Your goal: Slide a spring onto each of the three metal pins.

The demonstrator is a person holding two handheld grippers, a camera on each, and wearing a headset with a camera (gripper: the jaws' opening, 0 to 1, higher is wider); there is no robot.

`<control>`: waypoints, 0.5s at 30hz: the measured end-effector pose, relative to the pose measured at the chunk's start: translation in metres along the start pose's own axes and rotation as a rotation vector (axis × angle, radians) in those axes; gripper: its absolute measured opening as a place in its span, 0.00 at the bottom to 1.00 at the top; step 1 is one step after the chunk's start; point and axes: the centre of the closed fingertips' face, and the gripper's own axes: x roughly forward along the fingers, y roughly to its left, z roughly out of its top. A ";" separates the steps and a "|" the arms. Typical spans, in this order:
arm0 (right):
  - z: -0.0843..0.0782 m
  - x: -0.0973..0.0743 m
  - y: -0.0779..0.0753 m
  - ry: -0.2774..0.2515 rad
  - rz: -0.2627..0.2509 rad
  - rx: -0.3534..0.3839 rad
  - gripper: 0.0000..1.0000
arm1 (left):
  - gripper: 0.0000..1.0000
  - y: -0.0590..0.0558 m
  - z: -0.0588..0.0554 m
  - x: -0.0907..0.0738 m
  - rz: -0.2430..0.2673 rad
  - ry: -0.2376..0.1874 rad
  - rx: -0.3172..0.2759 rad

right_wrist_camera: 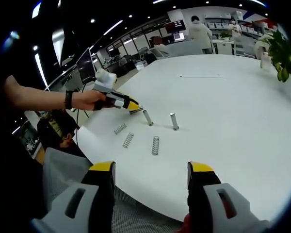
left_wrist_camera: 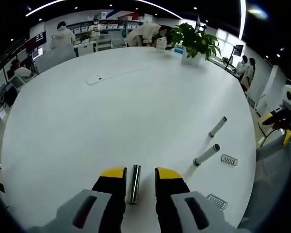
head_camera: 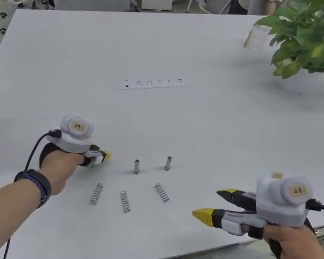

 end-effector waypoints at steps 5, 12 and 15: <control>0.001 0.003 0.001 0.006 0.004 -0.004 0.59 | 0.09 0.003 -0.005 0.006 0.000 0.021 -0.012; 0.000 0.007 0.003 0.019 0.013 -0.008 0.59 | 0.05 0.007 -0.010 0.010 0.005 0.040 -0.012; 0.002 0.008 0.004 0.021 0.015 -0.011 0.59 | 0.04 0.009 -0.011 0.013 0.010 0.044 -0.005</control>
